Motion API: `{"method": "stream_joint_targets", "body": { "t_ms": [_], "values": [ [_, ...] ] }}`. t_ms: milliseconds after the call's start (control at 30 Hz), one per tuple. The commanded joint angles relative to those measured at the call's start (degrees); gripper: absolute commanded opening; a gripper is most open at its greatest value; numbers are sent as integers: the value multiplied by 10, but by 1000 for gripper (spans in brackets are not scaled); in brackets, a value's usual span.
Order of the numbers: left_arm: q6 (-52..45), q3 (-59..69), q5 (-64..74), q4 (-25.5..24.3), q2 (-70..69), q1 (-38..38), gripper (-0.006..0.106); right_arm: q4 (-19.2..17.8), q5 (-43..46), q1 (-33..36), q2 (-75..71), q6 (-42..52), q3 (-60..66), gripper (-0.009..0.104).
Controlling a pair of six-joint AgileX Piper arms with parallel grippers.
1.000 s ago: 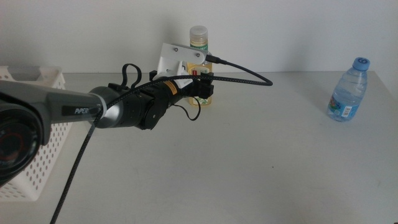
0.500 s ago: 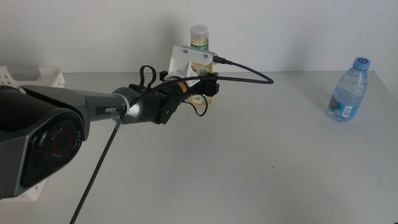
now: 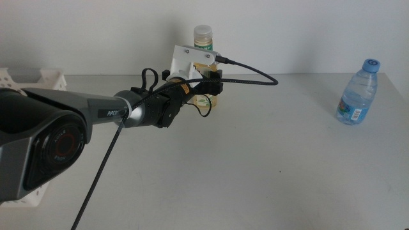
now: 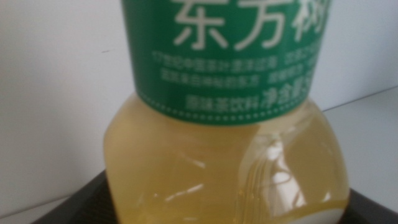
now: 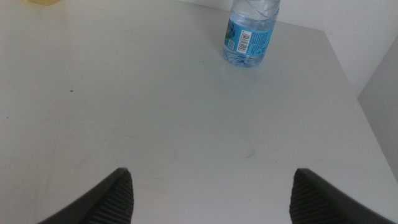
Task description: Use arms to grab the bottles and put them into the dustbin to the left of the table.
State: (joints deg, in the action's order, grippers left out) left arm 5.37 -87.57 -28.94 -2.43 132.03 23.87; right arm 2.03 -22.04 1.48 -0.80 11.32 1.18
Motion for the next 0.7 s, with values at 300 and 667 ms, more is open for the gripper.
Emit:
{"method": "stream_joint_targets", "body": {
  "t_ms": [300,667],
  "values": [
    [8,-29,-7,-18,-63,-6,3,-5,36,-3,-12,4,-2,64],
    [7,-29,322,-35,-257,-7,-2,-5,36,-3,-12,4,-2,64]
  ]
}}
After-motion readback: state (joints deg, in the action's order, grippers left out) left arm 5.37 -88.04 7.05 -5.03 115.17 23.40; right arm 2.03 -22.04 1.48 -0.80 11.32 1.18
